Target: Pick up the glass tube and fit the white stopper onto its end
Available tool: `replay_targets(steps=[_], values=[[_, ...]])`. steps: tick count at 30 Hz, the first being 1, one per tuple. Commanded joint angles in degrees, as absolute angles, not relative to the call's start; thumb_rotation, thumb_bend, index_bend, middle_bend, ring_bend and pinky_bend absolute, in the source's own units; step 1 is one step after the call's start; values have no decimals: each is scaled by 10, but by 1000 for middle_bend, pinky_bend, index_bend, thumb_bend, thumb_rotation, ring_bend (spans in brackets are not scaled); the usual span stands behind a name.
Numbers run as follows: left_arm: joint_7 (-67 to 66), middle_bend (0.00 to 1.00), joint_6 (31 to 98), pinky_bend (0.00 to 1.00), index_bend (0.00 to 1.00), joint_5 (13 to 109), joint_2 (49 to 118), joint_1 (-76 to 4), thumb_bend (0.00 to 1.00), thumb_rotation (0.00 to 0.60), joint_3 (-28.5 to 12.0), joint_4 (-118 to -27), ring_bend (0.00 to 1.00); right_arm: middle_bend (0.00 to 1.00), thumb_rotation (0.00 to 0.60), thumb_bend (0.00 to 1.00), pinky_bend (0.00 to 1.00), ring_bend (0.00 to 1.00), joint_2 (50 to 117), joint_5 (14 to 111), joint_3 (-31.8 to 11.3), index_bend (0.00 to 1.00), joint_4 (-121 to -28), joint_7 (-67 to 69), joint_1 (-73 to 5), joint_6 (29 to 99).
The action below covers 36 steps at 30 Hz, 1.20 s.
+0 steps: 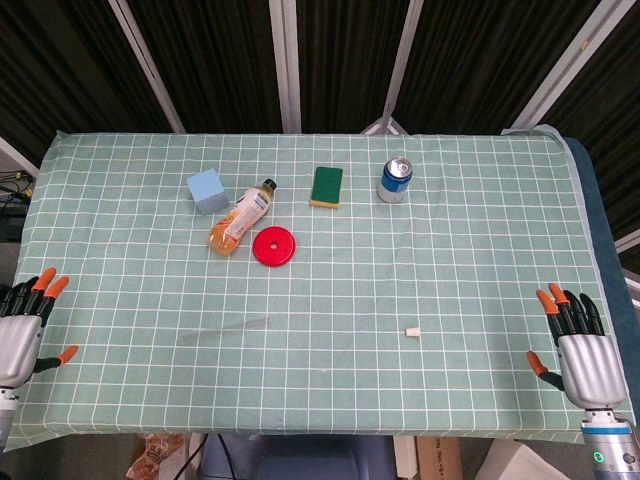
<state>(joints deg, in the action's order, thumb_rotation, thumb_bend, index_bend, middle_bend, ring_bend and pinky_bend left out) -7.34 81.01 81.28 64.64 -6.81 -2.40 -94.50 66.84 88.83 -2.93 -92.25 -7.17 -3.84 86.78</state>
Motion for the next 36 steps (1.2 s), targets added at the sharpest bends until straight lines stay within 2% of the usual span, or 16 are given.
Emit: replay_targets(steps=[1,13,24,27,31,36], values=[[-74,0,810,0,0,813,646,-68,91,600,-24,-945,0,0,600,305,0,0,668,889,-29,0,-923,-71,-38,868],[-72,0,799,0,0,807,645,-71,91,600,-22,-948,0,0,600,306,0,0,669,889,-28,0,-925,-72,-38,868],[-84,8,779,0,33,802,649,-86,233,600,-27,-976,0,0,600,305,0,0,666,886,-28,0,-924,-67,-37,866],[-103,65,768,0,78,796,654,-94,248,600,-30,-994,0,0,600,305,0,0,665,885,-28,0,-926,-63,-37,866],[-160,218,751,0,168,782,673,-113,253,600,-37,-1024,0,0,600,306,0,0,664,887,-26,0,-927,-63,-37,864],[-244,348,737,0,259,751,720,-140,263,600,-53,-1045,24,0,600,305,0,0,664,886,-26,0,-928,-61,-37,865]])
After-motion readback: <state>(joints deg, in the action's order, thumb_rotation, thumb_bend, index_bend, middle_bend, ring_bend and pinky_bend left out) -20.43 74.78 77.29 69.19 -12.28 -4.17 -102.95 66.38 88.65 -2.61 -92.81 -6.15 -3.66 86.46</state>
